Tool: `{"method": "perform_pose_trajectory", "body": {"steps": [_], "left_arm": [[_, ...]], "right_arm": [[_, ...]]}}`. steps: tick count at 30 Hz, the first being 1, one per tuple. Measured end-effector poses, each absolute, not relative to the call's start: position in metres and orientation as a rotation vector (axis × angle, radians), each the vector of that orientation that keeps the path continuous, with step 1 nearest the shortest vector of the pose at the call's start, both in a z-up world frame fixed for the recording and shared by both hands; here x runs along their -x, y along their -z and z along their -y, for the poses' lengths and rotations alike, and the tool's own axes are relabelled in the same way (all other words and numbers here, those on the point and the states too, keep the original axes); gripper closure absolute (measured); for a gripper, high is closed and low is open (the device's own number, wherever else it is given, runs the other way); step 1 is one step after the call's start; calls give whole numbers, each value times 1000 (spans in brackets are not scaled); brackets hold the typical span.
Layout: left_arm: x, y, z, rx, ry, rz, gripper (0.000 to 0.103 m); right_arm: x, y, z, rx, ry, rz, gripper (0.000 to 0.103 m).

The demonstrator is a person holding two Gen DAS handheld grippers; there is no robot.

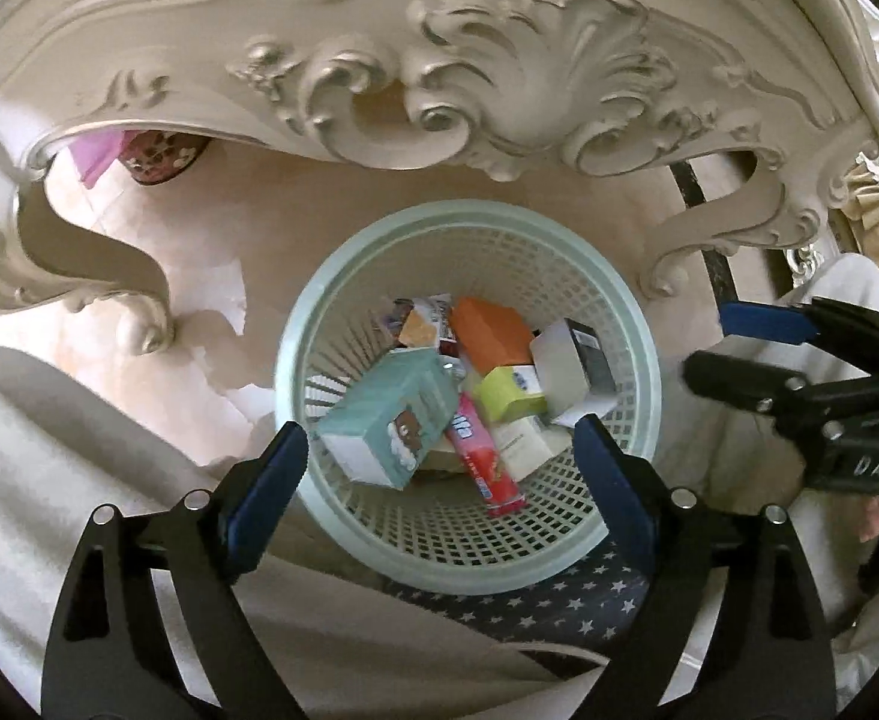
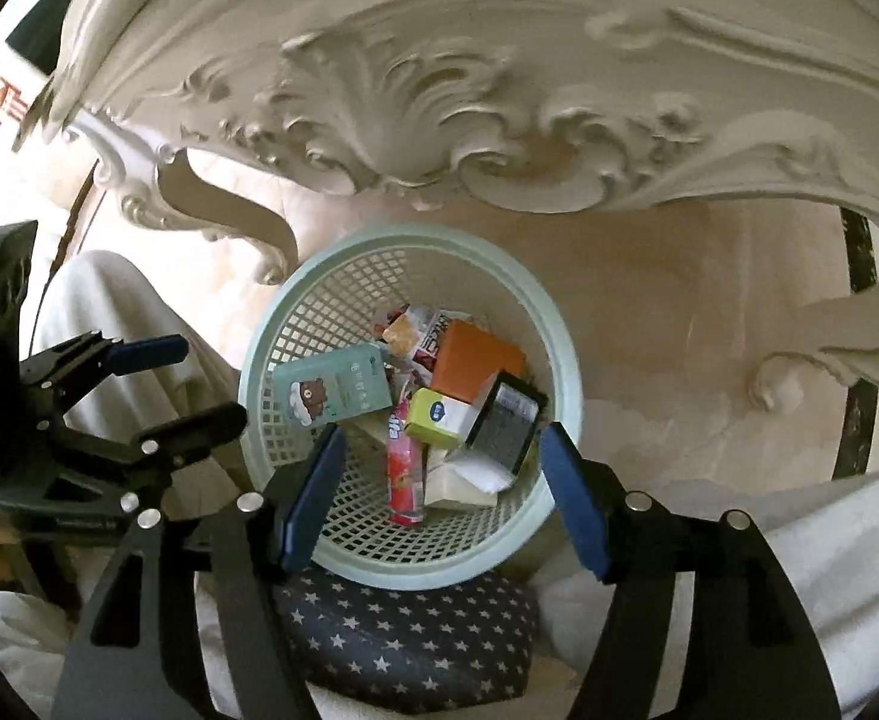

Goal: Collect trash
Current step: 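Carry the teal and black boxes to the wastebasket and release them, then move both open tools back over the table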

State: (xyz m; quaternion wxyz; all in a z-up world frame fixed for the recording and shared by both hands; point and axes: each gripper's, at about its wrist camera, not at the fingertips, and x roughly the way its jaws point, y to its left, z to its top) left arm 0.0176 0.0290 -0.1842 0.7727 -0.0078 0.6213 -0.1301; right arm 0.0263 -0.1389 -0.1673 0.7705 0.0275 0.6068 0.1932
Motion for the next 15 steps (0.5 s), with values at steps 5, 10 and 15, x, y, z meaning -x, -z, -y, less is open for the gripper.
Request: {"method": "perform_pose_trajectory", "body": {"steps": [5,10,15], "left_arm": [[-11,153,-28,-18,307,-1277,15],[-11,103,-26,21,434,-1208,15],[-33,20,-22,6,498,-1004,15]], "right_arm": [[-16,141,146,-69,-448,-1281,39],[-7,80,154,-100,-517,-1157,39],[-22,2,179,-96,-465,-910,39]]}}
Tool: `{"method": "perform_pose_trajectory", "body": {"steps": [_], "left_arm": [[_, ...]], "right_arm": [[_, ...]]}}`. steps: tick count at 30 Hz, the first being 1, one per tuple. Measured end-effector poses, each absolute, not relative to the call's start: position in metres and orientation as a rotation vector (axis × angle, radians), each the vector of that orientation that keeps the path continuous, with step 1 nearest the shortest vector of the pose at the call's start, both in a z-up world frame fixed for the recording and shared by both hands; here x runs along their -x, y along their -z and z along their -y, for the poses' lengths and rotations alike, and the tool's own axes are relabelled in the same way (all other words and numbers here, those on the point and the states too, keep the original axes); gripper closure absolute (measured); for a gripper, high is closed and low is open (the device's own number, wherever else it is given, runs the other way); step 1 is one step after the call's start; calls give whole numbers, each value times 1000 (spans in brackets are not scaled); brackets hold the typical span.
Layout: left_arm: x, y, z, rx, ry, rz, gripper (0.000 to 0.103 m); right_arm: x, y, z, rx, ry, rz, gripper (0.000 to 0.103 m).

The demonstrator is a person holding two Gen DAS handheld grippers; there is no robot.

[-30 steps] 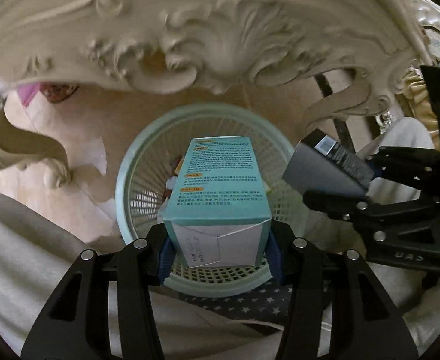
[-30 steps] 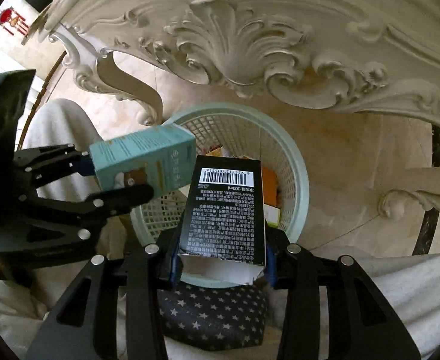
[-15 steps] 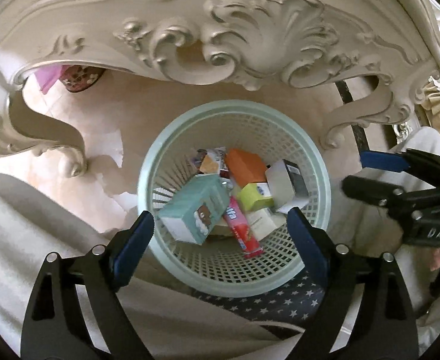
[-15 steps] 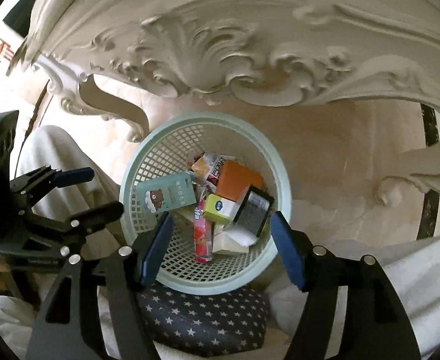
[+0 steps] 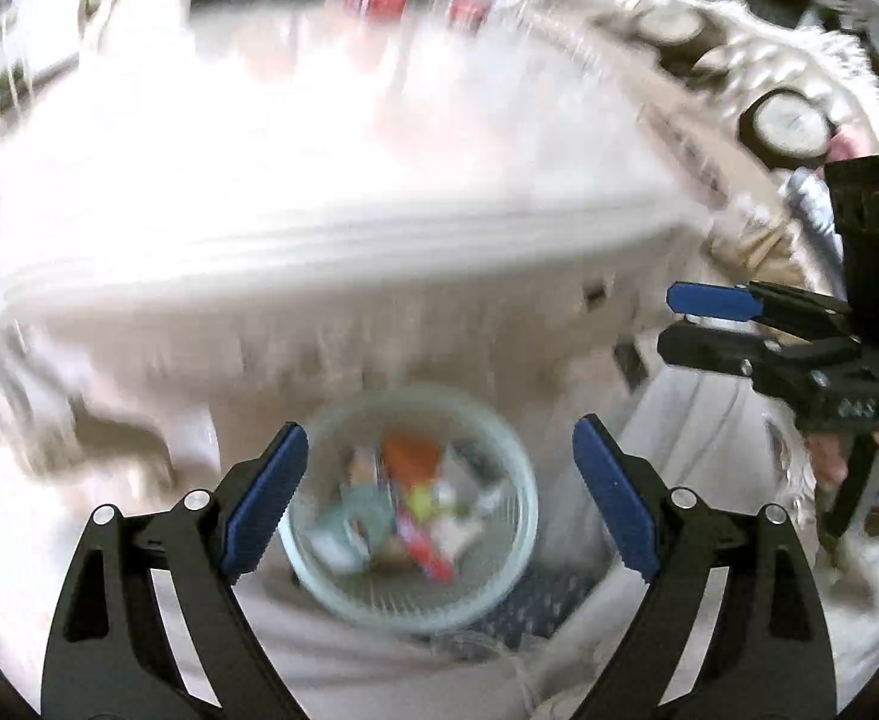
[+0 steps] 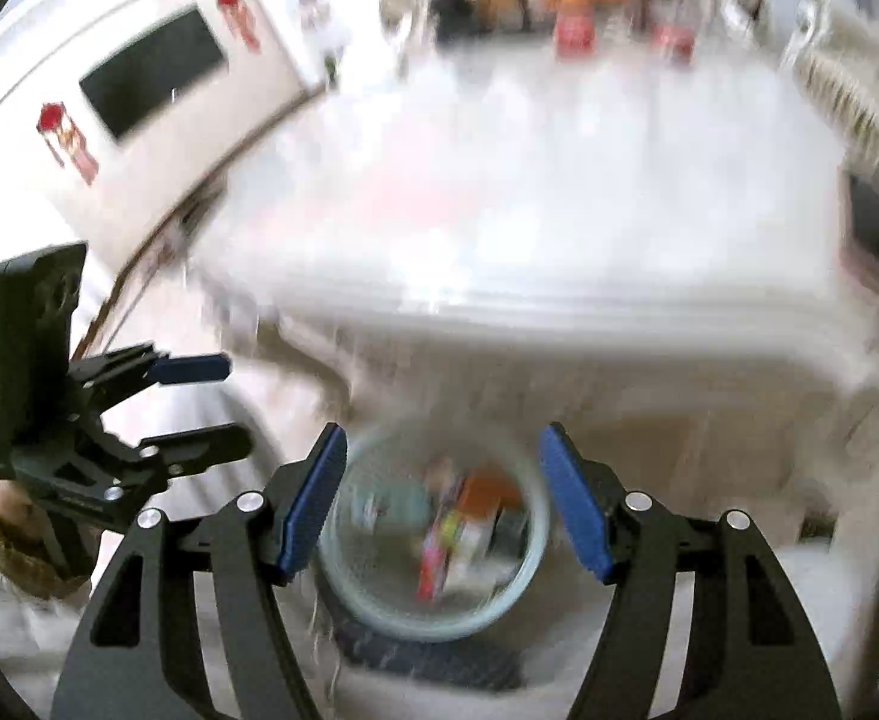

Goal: Collect trash
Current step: 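Move both open tools back over the table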

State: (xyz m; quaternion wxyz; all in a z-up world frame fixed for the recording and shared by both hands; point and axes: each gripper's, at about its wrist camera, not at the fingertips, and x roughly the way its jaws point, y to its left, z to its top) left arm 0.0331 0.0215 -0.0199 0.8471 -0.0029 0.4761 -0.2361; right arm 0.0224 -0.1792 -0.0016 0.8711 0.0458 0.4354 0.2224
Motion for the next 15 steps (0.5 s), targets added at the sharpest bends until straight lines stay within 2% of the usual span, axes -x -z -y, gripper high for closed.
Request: {"method": "perform_pose_trajectory", "body": {"steps": [3,10,15], "left_arm": [[-64,-10,-16,-2,451,-913,15],[-184,-32,14,82,365,-863,15],[-256,-48,44,73,314,-754,15]], "right_arm": [[-49,-24,197,-71,-346,-794,39],[-149,-44,231,-59,-183,-765,39],[-229,-51,242,-6,-99,-735,39]]}}
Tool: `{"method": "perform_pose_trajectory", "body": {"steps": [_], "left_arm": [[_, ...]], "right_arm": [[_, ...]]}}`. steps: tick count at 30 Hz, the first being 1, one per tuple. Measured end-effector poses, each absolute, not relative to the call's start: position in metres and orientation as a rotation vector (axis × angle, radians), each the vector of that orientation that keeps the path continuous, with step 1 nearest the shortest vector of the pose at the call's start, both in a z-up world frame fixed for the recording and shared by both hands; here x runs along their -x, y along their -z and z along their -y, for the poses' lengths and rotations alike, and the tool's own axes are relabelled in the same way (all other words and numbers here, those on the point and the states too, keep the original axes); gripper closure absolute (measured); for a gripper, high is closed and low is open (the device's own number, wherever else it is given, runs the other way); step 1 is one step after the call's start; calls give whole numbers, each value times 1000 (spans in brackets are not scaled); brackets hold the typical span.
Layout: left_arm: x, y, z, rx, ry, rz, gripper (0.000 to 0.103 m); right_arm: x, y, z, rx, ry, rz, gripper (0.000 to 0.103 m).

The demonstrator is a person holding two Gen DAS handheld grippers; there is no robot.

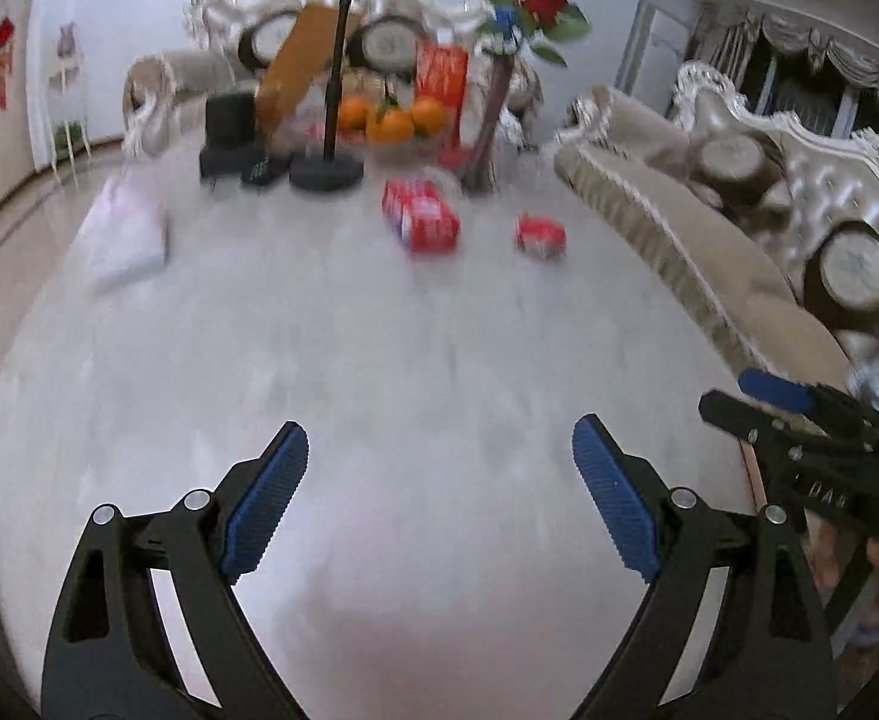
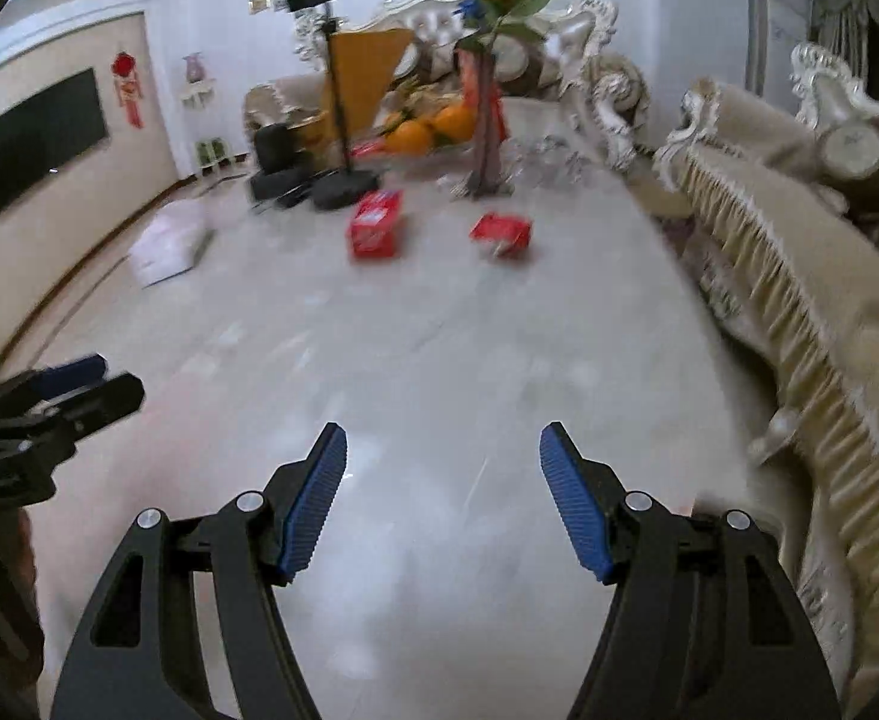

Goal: Collect trash
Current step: 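Move both open tools back over the table, then grasp the red toothpaste box with the left tool while the right tool grasps the red bag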

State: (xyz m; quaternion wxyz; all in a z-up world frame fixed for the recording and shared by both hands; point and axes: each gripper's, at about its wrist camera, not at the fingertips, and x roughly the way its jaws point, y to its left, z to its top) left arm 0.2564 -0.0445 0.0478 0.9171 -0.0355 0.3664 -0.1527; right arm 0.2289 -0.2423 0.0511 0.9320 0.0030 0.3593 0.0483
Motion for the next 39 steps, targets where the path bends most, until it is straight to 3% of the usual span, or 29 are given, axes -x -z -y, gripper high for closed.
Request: {"method": "perform_pose_trajectory", "body": {"steps": [17,23,36,38,39], "left_arm": [[-478,-20,134,-33,160,-815,15],[-513,-5,134,5,120,-859,15],[-541,21,135,-19,88,-930,15],[-540,20,131,7,100,-920,15],[-539,20,130,20,110,-917,22]], "right_arm": [[-427,-28,271,-118,37,-844,39],[-460,-12,272,-101,67,-888,35],[-479,6,271,-80,74,-921,35],[-480,9,270,-70,67,-929,38],[-479,9,267,-38,78,-917,55]]}}
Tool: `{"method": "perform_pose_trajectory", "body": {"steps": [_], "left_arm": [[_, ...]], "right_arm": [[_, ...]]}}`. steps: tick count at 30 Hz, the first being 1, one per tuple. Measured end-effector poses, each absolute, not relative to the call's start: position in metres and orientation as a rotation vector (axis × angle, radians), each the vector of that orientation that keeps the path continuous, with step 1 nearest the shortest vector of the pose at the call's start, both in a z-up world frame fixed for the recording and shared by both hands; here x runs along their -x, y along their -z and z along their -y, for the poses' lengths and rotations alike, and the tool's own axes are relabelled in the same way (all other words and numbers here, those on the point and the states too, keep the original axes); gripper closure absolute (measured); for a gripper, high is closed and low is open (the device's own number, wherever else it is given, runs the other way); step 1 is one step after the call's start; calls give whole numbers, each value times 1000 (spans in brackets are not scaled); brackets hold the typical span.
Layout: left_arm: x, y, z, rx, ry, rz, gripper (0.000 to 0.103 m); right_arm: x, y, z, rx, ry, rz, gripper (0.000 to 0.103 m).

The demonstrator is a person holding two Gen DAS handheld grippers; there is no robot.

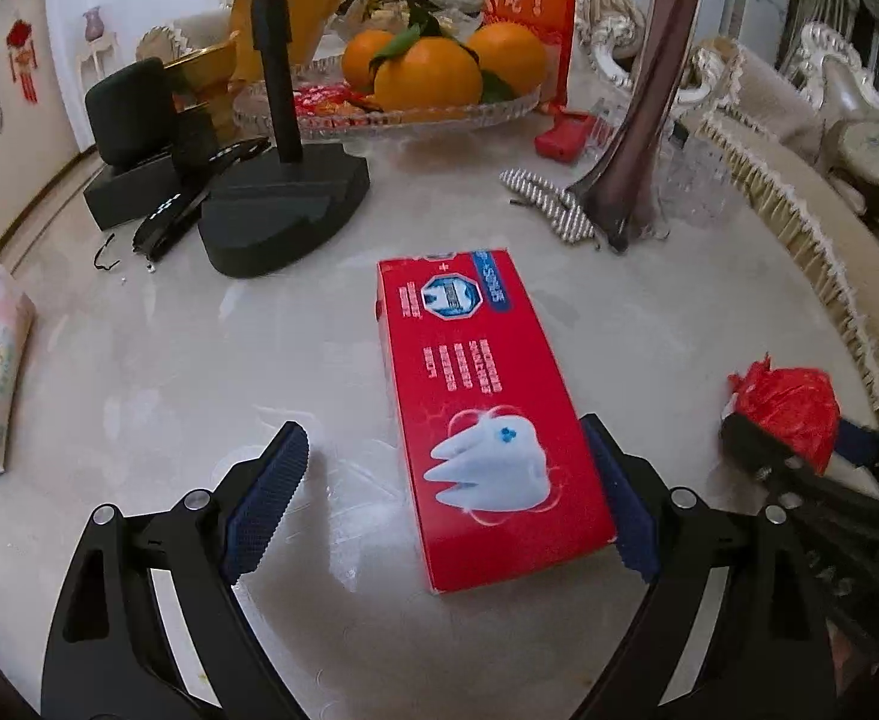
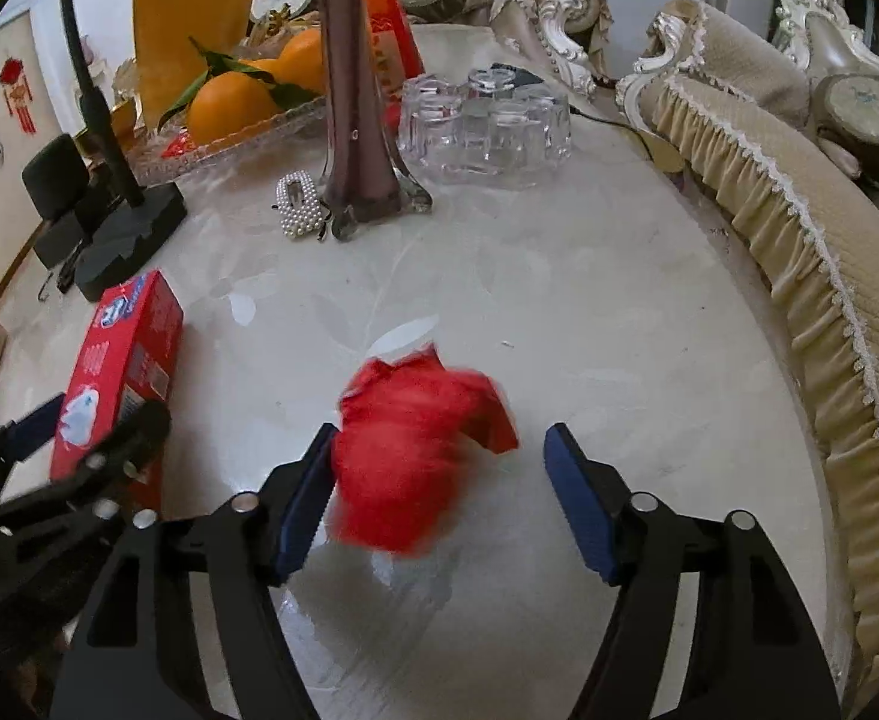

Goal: Collect trash
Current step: 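Grasp the red toothpaste box with the left tool while the right tool grasps the red bag, then carry the toothpaste box and red bag to the wastebasket and release them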

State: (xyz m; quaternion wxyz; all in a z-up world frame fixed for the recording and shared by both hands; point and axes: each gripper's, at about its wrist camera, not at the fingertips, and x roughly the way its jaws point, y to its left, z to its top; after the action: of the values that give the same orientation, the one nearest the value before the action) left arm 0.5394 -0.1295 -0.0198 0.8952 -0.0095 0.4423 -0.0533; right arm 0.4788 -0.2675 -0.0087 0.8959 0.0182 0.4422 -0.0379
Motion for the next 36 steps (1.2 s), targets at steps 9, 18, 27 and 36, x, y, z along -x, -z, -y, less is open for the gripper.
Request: {"method": "perform_pose_trajectory", "body": {"steps": [9,18,27,36], "left_arm": [[-526,8,123,-66,166,-898,56],[-425,-57,88,-78,294,-745,56],[-203,-84,37,-129,418,-661,56],[-20,-7,-12,-15,420,-920,56]], "right_arm": [[-464,-8,270,-95,35,-885,75],[-377,-61,255,-112,-98,-785,75],[-158,-66,213,-21,-324,-678,75],[0,-2,156,-69,-492,-870,75]]}}
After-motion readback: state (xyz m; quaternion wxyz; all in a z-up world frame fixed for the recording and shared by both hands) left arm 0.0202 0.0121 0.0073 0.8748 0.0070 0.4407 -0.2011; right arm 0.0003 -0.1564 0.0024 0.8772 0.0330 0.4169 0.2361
